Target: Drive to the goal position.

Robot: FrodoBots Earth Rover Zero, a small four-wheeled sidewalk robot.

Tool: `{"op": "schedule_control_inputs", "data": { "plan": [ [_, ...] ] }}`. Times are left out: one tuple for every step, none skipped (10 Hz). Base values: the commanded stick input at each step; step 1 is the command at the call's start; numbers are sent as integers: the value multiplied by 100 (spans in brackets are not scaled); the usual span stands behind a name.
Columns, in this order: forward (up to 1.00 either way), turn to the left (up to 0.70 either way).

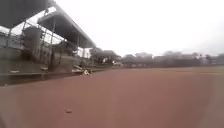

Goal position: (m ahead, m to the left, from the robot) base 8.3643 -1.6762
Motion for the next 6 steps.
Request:
{"op": "schedule_control_inputs", "data": {
  "plan": [
    [100, 0],
    [100, 0],
    [100, 0],
    [100, 0],
    [100, 0],
    [100, 0]
  ]
}}
